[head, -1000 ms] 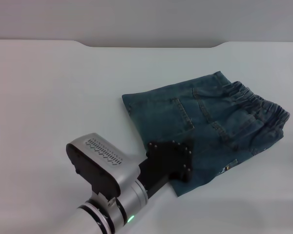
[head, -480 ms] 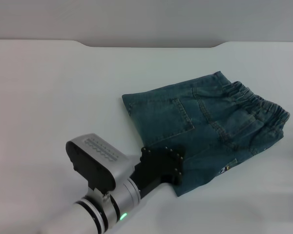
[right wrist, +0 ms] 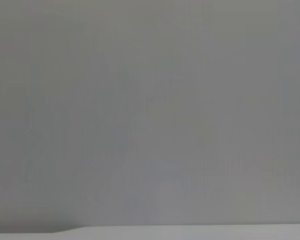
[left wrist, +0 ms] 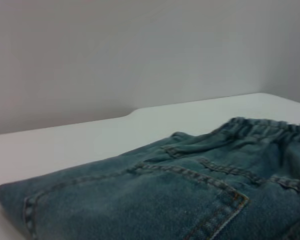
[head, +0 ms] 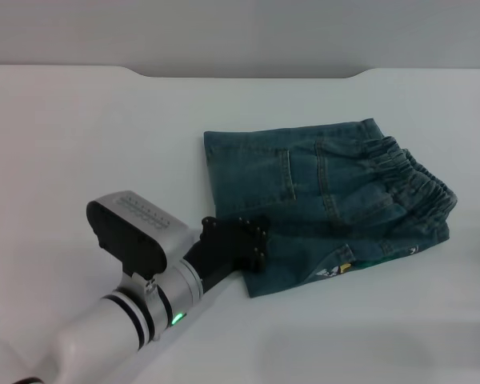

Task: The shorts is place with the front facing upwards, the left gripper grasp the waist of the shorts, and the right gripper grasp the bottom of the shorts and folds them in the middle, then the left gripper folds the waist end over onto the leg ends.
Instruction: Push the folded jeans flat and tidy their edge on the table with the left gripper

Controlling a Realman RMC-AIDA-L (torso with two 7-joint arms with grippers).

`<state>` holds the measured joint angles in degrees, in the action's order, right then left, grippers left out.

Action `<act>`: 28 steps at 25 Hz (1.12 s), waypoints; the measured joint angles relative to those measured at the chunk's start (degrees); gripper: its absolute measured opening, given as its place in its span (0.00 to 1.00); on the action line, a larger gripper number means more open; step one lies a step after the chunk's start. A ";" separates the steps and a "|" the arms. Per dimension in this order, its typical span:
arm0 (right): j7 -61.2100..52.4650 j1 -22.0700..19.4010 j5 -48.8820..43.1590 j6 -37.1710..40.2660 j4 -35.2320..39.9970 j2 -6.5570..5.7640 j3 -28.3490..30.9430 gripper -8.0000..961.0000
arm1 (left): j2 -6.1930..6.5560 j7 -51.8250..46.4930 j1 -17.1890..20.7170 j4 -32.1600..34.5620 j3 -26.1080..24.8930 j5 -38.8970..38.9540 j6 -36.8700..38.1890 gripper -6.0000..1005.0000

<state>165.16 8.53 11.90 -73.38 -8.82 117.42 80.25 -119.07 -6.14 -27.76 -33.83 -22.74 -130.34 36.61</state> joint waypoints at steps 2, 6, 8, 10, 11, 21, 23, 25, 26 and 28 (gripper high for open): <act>-0.04 -0.06 0.00 -0.02 -0.01 0.04 0.00 0.01 | 0.03 -0.32 -0.50 0.32 -0.38 -0.01 0.05 0.05; -0.05 -0.08 -0.09 -0.05 -0.02 0.26 0.00 0.01 | 0.06 -0.34 -0.82 0.44 -0.73 -0.01 0.10 0.06; -0.07 -0.10 -0.18 -0.08 -0.04 0.38 0.00 0.01 | 0.06 -0.35 -2.08 1.34 -1.14 -0.01 0.26 0.06; -0.07 -0.10 -0.23 -0.13 -0.05 0.47 0.00 0.01 | 0.03 -0.39 -2.78 1.99 -1.18 -0.01 0.25 0.07; -0.08 -0.10 -0.24 -0.15 -0.03 0.50 -0.01 0.01 | 0.03 -0.39 -2.78 1.99 -1.18 -0.01 0.25 0.07; -0.10 -0.12 -0.26 -0.19 0.32 0.53 -0.01 0.02 | 0.06 -0.45 -5.56 4.30 -2.84 0.26 0.94 0.09; -0.08 -0.28 -0.28 -0.20 0.38 0.55 0.00 0.02 | 0.38 0.19 -3.58 2.67 -3.01 0.26 4.02 0.09; -0.08 -0.59 -0.29 -0.20 0.39 0.59 -0.01 0.02 | 0.62 2.30 -0.64 1.45 -3.63 0.18 8.69 0.10; -0.08 -0.73 -0.29 -0.20 0.41 0.63 -0.01 0.02 | 0.64 3.90 0.95 1.09 -4.64 0.09 11.51 0.10; -0.08 -0.84 -0.29 -0.20 0.50 0.63 0.00 0.02 | 0.66 7.26 4.03 1.05 -7.87 0.10 16.64 0.10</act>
<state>165.07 7.69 11.61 -73.58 -8.32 118.05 80.24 -118.41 1.12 -23.73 -32.78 -30.61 -130.24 53.25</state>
